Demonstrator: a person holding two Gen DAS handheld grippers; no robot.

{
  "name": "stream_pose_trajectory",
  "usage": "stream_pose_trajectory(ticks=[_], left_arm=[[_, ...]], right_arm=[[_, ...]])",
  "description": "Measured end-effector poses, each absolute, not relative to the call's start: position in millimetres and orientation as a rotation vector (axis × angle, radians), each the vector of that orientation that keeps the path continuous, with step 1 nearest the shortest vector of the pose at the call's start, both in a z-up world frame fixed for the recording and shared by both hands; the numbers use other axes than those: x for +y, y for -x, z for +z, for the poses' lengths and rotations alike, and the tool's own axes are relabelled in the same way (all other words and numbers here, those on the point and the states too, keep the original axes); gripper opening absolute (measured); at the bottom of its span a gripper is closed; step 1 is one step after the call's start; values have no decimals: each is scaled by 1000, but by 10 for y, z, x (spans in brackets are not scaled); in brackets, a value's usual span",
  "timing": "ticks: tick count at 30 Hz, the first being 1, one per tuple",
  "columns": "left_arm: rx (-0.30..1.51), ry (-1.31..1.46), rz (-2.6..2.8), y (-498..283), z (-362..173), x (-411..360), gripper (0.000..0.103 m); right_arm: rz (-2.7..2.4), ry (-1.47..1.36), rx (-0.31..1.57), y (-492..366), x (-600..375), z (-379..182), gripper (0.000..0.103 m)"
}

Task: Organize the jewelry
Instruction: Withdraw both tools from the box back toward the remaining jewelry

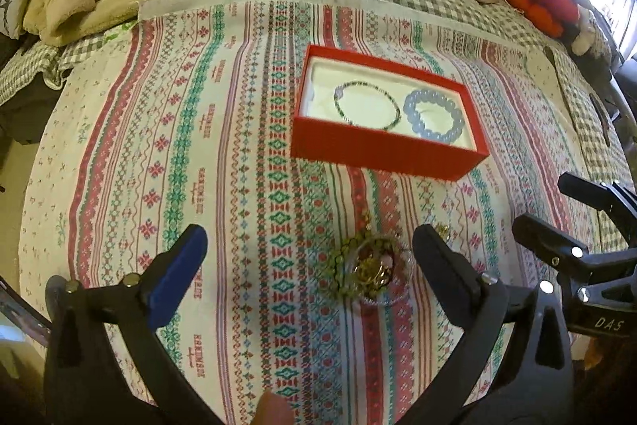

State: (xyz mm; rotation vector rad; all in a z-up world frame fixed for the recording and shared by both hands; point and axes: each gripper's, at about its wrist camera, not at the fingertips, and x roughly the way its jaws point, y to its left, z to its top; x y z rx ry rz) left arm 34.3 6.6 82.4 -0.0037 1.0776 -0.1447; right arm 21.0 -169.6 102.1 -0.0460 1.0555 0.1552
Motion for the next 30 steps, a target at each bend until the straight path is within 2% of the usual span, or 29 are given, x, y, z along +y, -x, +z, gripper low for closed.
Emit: stream_pose_trajectory(ticks=[22, 25, 30], left_arm=[[1225, -11, -137, -256, 384, 402, 101], [1242, 16, -193, -316, 379, 365, 88], [1256, 70, -262, -421, 375, 298, 57]], right_arm=[[125, 53, 1260, -96, -1876, 465, 92], [126, 50, 1262, -110, -1859, 465, 92], [128, 39, 1262, -141, -1849, 468, 92]])
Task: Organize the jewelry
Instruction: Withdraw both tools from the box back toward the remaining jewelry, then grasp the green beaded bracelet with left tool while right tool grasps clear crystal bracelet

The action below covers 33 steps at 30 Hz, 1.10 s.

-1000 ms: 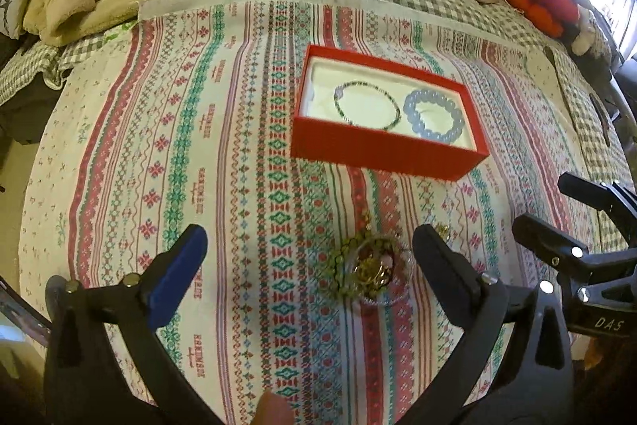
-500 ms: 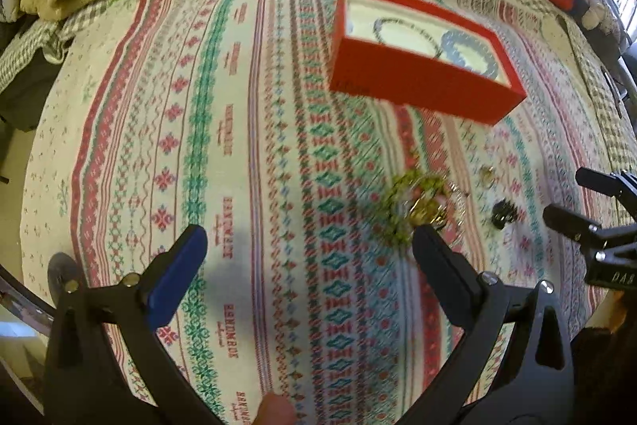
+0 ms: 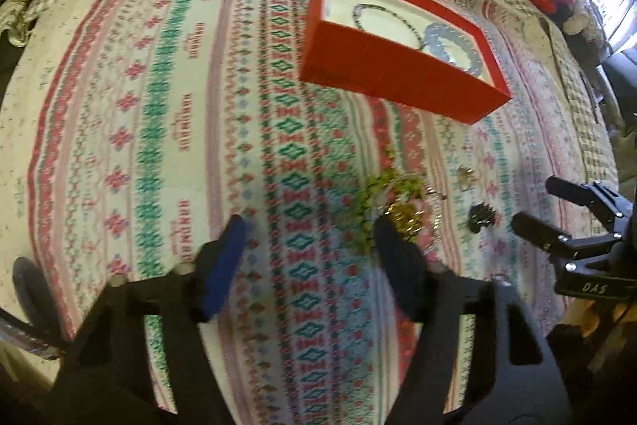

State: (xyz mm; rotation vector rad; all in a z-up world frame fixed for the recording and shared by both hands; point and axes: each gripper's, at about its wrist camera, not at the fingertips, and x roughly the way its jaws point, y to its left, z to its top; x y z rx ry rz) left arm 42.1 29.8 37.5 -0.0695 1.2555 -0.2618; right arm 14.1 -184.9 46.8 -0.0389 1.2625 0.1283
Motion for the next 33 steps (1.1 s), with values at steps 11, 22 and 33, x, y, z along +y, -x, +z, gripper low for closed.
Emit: stream_pose_trajectory(ticks=[11, 22, 33], left_arm=[[1284, 122, -334, -531, 300, 56, 20], [1294, 90, -317, -590, 180, -119, 6], [1277, 105, -284, -543, 218, 173, 6]], right_arm=[[138, 30, 1265, -198, -1825, 464, 92], [180, 17, 1256, -242, -1669, 500, 92], [288, -108, 1255, -419, -1395, 522, 63]])
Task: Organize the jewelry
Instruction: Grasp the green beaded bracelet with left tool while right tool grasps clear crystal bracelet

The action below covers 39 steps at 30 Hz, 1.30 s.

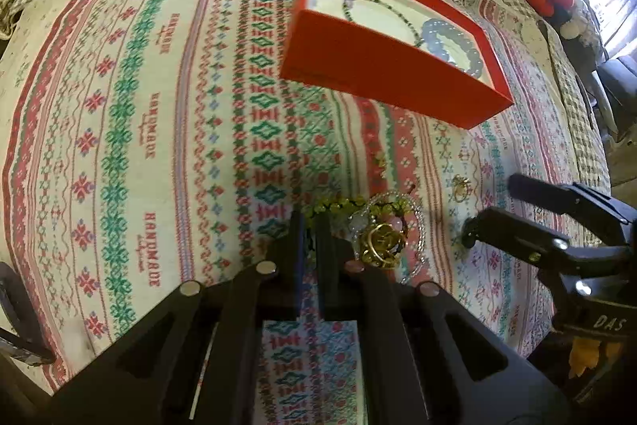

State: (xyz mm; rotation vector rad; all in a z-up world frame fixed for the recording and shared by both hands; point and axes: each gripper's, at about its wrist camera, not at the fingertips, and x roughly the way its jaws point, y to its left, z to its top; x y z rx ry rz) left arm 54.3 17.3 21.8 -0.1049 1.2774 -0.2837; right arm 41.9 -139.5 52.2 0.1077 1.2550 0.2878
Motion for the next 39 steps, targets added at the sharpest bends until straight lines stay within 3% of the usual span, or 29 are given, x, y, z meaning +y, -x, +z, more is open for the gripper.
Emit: stream_pose_trajectory(ticks=[4, 7, 20, 22, 28, 39], left_arm=[[1276, 106, -280, -518, 226, 255, 6], [1277, 102, -279, -484, 227, 313, 6], [1276, 75, -268, -401, 164, 187, 6], [1276, 74, -270, -390, 162, 176, 6], [1256, 76, -253, -368, 242, 250, 6], [1196, 119, -259, -383, 532, 436, 6]], right_arm=[[313, -111, 1304, -441, -1223, 393, 45], [337, -107, 1336, -427, -1115, 318, 37], [281, 58, 1342, -423, -767, 69, 25], [284, 81, 1332, -423, -729, 71, 11], [280, 74, 1319, -418, -801, 112, 5], [285, -5, 1227, -332, -1106, 506, 5]])
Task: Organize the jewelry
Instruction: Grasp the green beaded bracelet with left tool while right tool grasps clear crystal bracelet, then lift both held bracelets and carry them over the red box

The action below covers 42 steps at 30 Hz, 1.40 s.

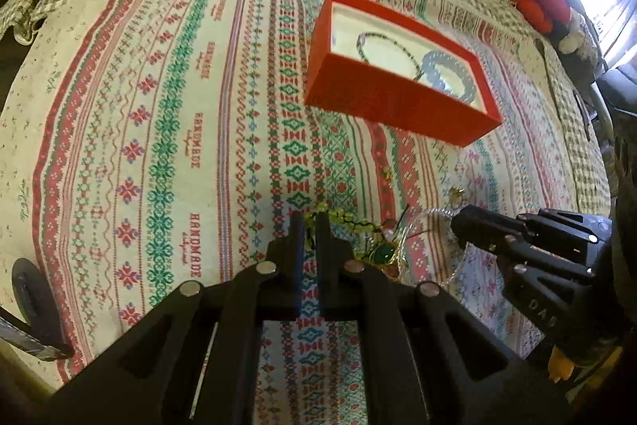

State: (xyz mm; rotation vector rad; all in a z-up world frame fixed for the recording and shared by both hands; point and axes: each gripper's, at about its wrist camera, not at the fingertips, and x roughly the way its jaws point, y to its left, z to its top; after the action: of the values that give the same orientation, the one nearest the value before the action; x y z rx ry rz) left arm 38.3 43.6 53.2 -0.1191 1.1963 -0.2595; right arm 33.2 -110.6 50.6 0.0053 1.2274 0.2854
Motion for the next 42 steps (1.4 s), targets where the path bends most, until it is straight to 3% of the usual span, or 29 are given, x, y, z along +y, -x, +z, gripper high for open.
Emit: stream_pose_trajectory(ticks=[14, 18, 23, 26, 28, 29, 35, 36, 37, 38, 42], left_arm=[[1130, 109, -266, -303, 797, 413, 6], [1150, 82, -250, -303, 725, 416, 6], [1177, 84, -226, -295, 628, 482, 6], [1189, 86, -222, -292, 584, 502, 6], [1199, 89, -223, -296, 552, 504, 6], [1204, 91, -224, -298, 534, 501, 6], [1228, 82, -225, -299, 447, 458, 6], [1231, 82, -224, -302, 432, 456, 6], [1235, 82, -223, -305, 418, 458, 6], [1238, 86, -224, -307, 409, 463, 6], [1228, 99, -224, -313, 449, 492, 6]], right_arm=[[339, -49, 1199, -240, -1175, 750, 6], [332, -29, 1277, -278, -1133, 546, 17], [302, 7, 1312, -381, -1123, 404, 20], [291, 33, 1325, -438, -1073, 320, 30], [291, 60, 1323, -448, -1016, 295, 46], [290, 77, 1315, -453, -983, 286, 46], [270, 192, 1294, -521, -802, 96, 42], [273, 203, 1277, -524, -783, 89, 36], [284, 208, 1265, -526, -764, 99, 18], [296, 203, 1265, -532, -750, 108, 8], [320, 166, 1261, -520, -765, 166, 5]])
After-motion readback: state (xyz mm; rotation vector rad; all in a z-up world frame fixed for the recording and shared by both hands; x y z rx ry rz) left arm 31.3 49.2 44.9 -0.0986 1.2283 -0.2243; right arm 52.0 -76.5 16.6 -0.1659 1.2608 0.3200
